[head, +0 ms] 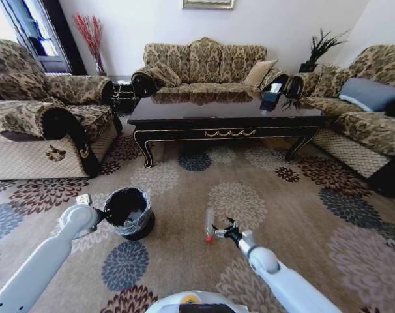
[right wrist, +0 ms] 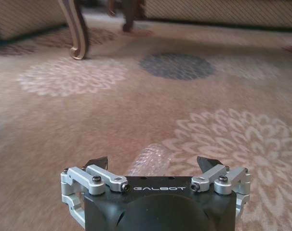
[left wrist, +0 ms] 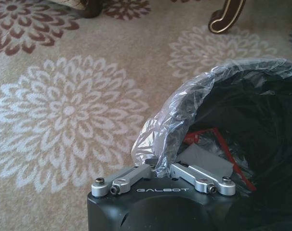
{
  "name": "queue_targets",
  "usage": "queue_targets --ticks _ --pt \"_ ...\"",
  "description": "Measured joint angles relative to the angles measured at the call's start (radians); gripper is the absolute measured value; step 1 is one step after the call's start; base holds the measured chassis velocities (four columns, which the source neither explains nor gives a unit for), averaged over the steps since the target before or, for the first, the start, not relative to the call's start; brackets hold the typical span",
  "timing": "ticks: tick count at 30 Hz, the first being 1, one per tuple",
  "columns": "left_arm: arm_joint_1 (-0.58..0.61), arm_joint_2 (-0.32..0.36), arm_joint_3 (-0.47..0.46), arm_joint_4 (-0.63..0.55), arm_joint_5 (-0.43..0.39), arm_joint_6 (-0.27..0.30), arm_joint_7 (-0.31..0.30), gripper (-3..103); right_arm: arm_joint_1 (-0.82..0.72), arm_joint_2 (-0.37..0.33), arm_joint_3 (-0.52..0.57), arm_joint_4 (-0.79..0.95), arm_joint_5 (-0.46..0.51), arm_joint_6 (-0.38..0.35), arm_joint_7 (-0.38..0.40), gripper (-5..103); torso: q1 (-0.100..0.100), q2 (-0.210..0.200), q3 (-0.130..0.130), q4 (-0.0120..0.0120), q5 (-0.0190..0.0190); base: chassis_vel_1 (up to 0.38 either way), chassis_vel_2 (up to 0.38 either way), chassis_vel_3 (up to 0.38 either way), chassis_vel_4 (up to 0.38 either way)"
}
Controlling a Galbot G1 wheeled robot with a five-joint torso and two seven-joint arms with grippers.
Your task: Move to the front of the table and pick up the trash from the floor, then place it into the trash bin.
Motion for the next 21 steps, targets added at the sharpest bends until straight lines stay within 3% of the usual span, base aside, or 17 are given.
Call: queue_targets --ticks 1,2,5,7,9,10,16,21 --pt "-0.003 0.005 0.002 -0.013 -0.003 0.000 0.007 0 0.041 0.017 -0.043 -0.006 0.044 -0.061 0.066 102 0.000 0.000 0.000 -0.0001 0.0003 0.000 0.000 0.000 0.000" --pt "-0.003 0.005 0.002 -0.013 -0.003 0.000 0.007 0 0.041 0.017 -0.043 -0.006 0.044 -0.061 0.066 102 0.000 0.000 0.000 -0.0001 0.0003 0.000 0.000 0.000 0.000" --pt "-0.010 0.013 0.010 -0.033 -0.012 0.000 0.015 0 0.110 0.067 -0.109 -0.039 0.131 -0.141 0.176 92 0.000 0.000 0.000 -0.0004 0.0001 0.000 0.000 0.000 0.000" --pt "-0.011 0.014 0.011 -0.035 -0.013 0.000 0.015 0 0.117 0.074 -0.116 -0.046 0.138 -0.149 0.187 92 0.000 0.000 0.000 -0.0004 0.0001 0.000 0.000 0.000 0.000" --pt "-0.011 0.020 0.014 -0.048 -0.015 0.000 0.015 0 0.161 0.136 -0.151 -0.098 0.180 -0.177 0.255 89 0.000 0.000 0.000 -0.0003 0.0001 0.000 0.000 0.000 0.000" --pt "-0.010 0.021 0.014 -0.051 -0.016 0.000 0.015 0 0.176 0.165 -0.162 -0.119 0.190 -0.184 0.279 92 0.000 0.000 0.000 -0.0003 0.0002 0.000 0.000 0.000 0.000" --pt "0.000 0.022 0.010 -0.053 -0.016 0.000 0.015 0 0.232 0.262 -0.192 -0.209 0.148 -0.200 0.367 97 0.000 0.000 0.000 0.0000 0.0001 0.000 0.000 0.000 0.000" --pt "0.000 0.024 0.008 -0.053 -0.016 0.000 0.022 0 0.259 0.307 -0.190 -0.277 0.099 -0.225 0.471 84 0.000 0.000 0.000 -0.0002 0.0000 0.000 0.000 0.000 0.000"
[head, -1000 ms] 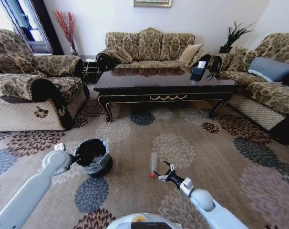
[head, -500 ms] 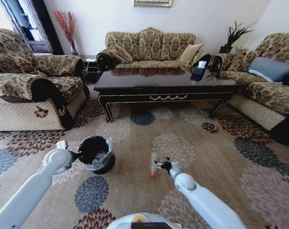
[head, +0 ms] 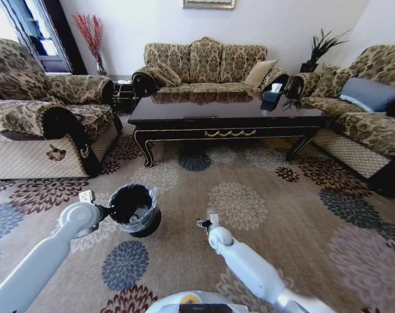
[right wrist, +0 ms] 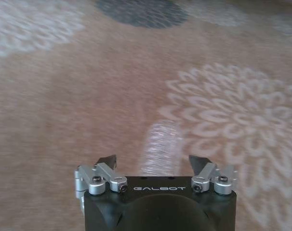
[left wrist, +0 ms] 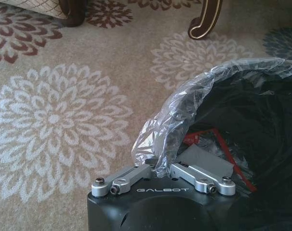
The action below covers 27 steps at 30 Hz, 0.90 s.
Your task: Move to the front of the table and pick up the trash from the floor, then place it into the trash bin.
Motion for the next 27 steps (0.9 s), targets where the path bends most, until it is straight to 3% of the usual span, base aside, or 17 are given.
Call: queue_targets --ticks 17,18,23,24,26,27 --pt "-0.012 0.015 0.002 -0.019 -0.027 0.000 -0.013 0 0.036 0.060 -0.005 -0.124 0.092 -0.079 0.091 78 0.000 0.000 0.000 0.0000 0.0002 0.000 0.000 0.000 0.000" --pt "-0.008 0.015 -0.003 -0.021 -0.031 0.000 -0.014 0 0.037 0.058 -0.007 -0.124 0.111 -0.094 0.101 68 0.000 0.000 0.000 0.0000 0.0002 0.000 0.000 0.000 0.000" --pt "-0.001 0.014 -0.008 -0.026 -0.033 0.000 -0.017 0 0.037 0.053 -0.008 -0.122 0.139 -0.106 0.111 57 0.000 0.000 0.000 0.0001 0.0003 0.000 0.000 0.000 0.000" --pt "-0.001 0.012 -0.008 -0.028 -0.033 0.000 -0.019 0 0.035 0.051 -0.008 -0.119 0.142 -0.106 0.111 46 0.000 0.000 0.000 0.0000 0.0002 0.000 0.000 0.000 0.000" --pt "-0.001 0.010 -0.007 -0.030 -0.034 0.000 -0.020 0 0.032 0.050 -0.007 -0.116 0.144 -0.106 0.111 46 0.000 0.000 0.000 0.0000 0.0002 0.000 0.000 0.000 0.000" --pt "-0.001 0.009 -0.006 -0.031 -0.035 0.000 -0.022 0 0.029 0.048 -0.006 -0.112 0.146 -0.107 0.111 41 0.000 0.000 0.000 -0.0001 0.0002 0.000 0.000 0.000 0.000"
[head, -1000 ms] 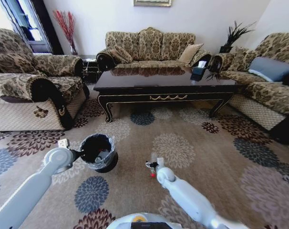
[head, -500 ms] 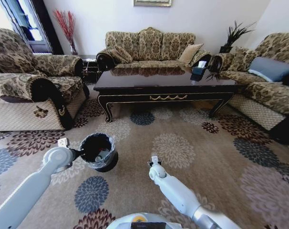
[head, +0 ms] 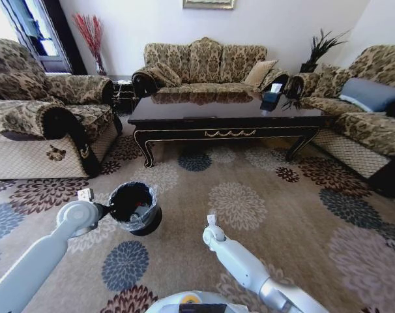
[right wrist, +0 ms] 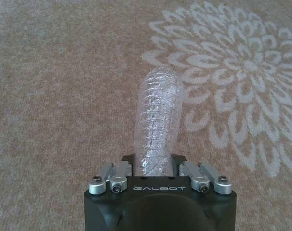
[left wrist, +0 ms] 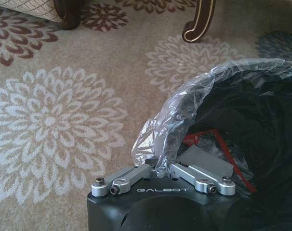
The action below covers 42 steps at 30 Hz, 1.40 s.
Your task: Move to the front of the table and pick up the trash from the floor, then place it into the trash bin.
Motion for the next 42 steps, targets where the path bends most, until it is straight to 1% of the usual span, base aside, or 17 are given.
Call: queue_targets --ticks 3,6,8,15,17,19,22,23,25,28,31,34,36,38,39,41,42 --pt "-0.002 -0.003 0.006 -0.003 -0.006 0.000 -0.008 0 -0.012 -0.011 0.003 0.021 0.009 -0.004 -0.008 30 0.000 0.000 0.000 -0.0002 -0.0001 0.000 0.000 0.000 0.000" --pt "-0.002 -0.003 0.008 -0.005 -0.006 0.000 -0.010 0 -0.016 -0.016 0.005 0.031 0.014 -0.005 -0.009 27 0.000 0.000 0.000 0.0000 0.0000 0.000 0.000 0.000 0.000" --pt "-0.003 -0.003 0.012 -0.009 -0.006 0.000 -0.012 0 -0.021 -0.027 0.008 0.047 0.024 -0.008 -0.009 22 0.000 0.000 0.000 0.0002 0.0002 0.000 0.000 0.000 0.000" --pt "-0.001 -0.012 0.030 -0.021 -0.006 0.000 -0.025 0 -0.042 -0.060 0.030 0.114 0.051 -0.012 -0.008 22 0.000 0.000 0.000 0.0001 0.0003 0.000 0.000 0.000 0.000" --pt "-0.001 -0.021 0.041 -0.032 -0.007 0.000 -0.035 0 -0.064 -0.101 0.041 0.177 0.071 -0.012 -0.006 22 0.000 0.000 0.000 0.0002 0.0005 0.000 0.000 0.000 0.000" --pt "-0.001 -0.024 0.045 -0.036 -0.007 0.000 -0.038 0 -0.072 -0.121 0.048 0.201 0.076 -0.012 -0.005 22 0.000 0.000 0.000 0.0003 0.0005 0.000 0.000 0.000 0.000" --pt "-0.017 -0.043 0.082 -0.042 -0.008 -0.001 -0.052 0 -0.116 -0.225 0.095 0.309 0.086 -0.009 -0.004 22 0.000 0.000 0.000 -0.0002 0.0003 0.000 0.000 0.000 0.000" --pt "-0.017 -0.043 0.082 -0.042 -0.008 -0.001 -0.052 0 -0.116 -0.225 0.095 0.309 0.086 -0.009 -0.004 22 0.000 0.000 0.000 -0.0002 0.0003 0.000 0.000 0.000 0.000" --pt "-0.028 -0.055 0.102 -0.042 -0.007 -0.002 -0.061 0 -0.144 -0.270 0.127 0.367 0.081 0.000 -0.014 22 0.000 0.000 0.000 -0.0004 0.0004 0.000 0.000 0.000 0.000" --pt "-0.051 -0.087 0.146 -0.038 -0.006 -0.002 -0.073 0 -0.223 -0.340 0.209 0.504 0.055 0.025 -0.059 22 0.000 0.000 0.000 -0.0002 0.0005 0.000 0.000 0.000 0.000" --pt "-0.062 -0.103 0.167 -0.033 -0.004 -0.002 -0.077 0 -0.264 -0.360 0.250 0.565 0.039 0.042 -0.079 22 0.000 0.000 0.000 0.0000 0.0003 0.000 0.000 0.000 0.000" --pt "-0.099 -0.140 0.224 -0.019 -0.002 -0.002 -0.090 0 -0.361 -0.392 0.317 0.690 0.001 0.097 -0.132 22 0.000 0.000 0.000 0.0002 0.0005 0.000 0.000 0.000 0.000" --pt "-0.107 -0.146 0.236 -0.016 -0.002 -0.002 -0.091 0 -0.377 -0.397 0.325 0.709 -0.005 0.112 -0.148 22 0.000 0.000 0.000 0.0000 0.0003 0.000 0.000 0.000 0.000" --pt "-0.124 -0.170 0.271 -0.015 -0.002 -0.002 -0.106 0 -0.414 -0.412 0.341 0.765 -0.071 0.185 -0.228 22 0.000 0.000 0.000 -0.0008 0.0003 0.000 0.000 0.000 0.000" --pt "-0.125 -0.178 0.278 -0.017 0.002 -0.003 -0.113 0 -0.417 -0.419 0.341 0.784 -0.098 0.214 -0.259 22 0.000 0.000 0.000 -0.0001 0.0004 0.000 0.000 0.000 0.000" --pt "-0.125 -0.182 0.282 -0.017 0.004 -0.004 -0.116 0 -0.419 -0.422 0.341 0.793 -0.105 0.223 -0.269 22 0.000 0.000 0.000 0.0002 0.0005 0.000 0.000 0.000 0.000" --pt "-0.134 -0.202 0.306 -0.018 0.017 -0.007 -0.126 0 -0.428 -0.432 0.343 0.835 -0.120 0.253 -0.296 22 0.000 0.000 0.000 0.0005 0.0004 0.000 0.000 0.000 0.000"
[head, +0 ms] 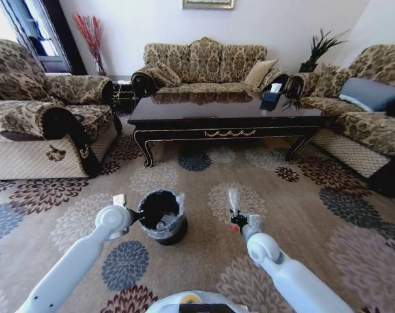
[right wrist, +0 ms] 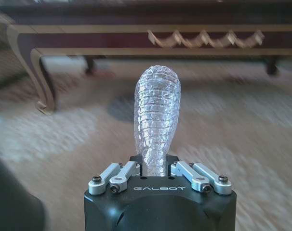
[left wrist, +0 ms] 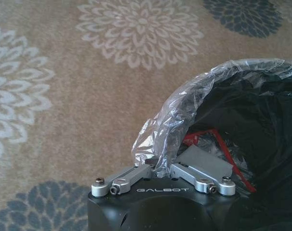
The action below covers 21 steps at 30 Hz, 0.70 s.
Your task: Move to the front of the table and pick up the trash from the floor, then place it into the trash bin.
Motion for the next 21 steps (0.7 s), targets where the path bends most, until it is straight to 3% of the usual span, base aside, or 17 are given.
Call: queue_targets --ticks 8,14,21 --pt "-0.036 -0.073 0.090 0.028 0.052 -0.010 -0.012 0 -0.044 -0.034 0.035 0.131 -0.022 0.091 -0.067 22 0.000 0.000 0.000 -0.0005 -0.0002 0.000 0.000 0.000 0.000" --pt "-0.138 -0.152 0.200 0.070 0.074 -0.021 -0.035 0 -0.078 -0.042 0.052 0.197 -0.072 0.230 -0.211 22 0.000 0.000 0.000 -0.0006 -0.0001 0.000 0.000 0.000 0.000" --pt "-0.218 -0.222 0.310 0.105 0.075 -0.024 -0.076 0 -0.106 -0.034 0.048 0.211 -0.103 0.284 -0.270 22 0.000 0.000 0.000 -0.0006 0.0000 0.000 0.000 0.000 0.000"
